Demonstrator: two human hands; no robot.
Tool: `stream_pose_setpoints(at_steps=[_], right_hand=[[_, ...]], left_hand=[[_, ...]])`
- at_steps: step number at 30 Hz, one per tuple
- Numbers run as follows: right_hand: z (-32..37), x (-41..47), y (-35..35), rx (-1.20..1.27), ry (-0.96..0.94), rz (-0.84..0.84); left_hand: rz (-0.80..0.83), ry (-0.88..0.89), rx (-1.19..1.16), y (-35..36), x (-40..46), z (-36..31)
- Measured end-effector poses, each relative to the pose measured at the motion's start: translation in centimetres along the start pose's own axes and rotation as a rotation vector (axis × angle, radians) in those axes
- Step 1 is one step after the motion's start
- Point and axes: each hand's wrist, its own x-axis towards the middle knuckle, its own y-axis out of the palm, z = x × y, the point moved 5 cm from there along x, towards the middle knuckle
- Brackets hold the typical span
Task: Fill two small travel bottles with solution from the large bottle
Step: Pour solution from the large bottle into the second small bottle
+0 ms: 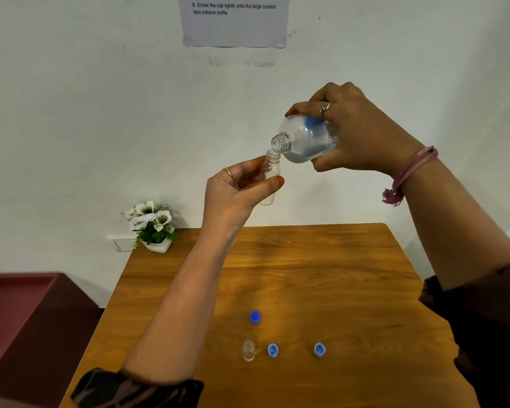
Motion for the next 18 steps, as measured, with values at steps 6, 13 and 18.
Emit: stream_pose_setpoints(at_steps=[6,13,18], right_hand=[[-0.02,0.13,-0.06,-0.008,-0.003,0.004],[0.1,0.3,-0.06,-0.029,-0.013,0.004],[0.16,0.33,-0.06,-0.033,-0.021,0.008]], left_hand=[[-0.003,-0.005,0.005,0.03,0.07,0.13],[-0.001,-0.01,-0.001,-0.01,0.15,0.2],[-0.004,-0.011,-0.009,-0.05,0.2,0.27]])
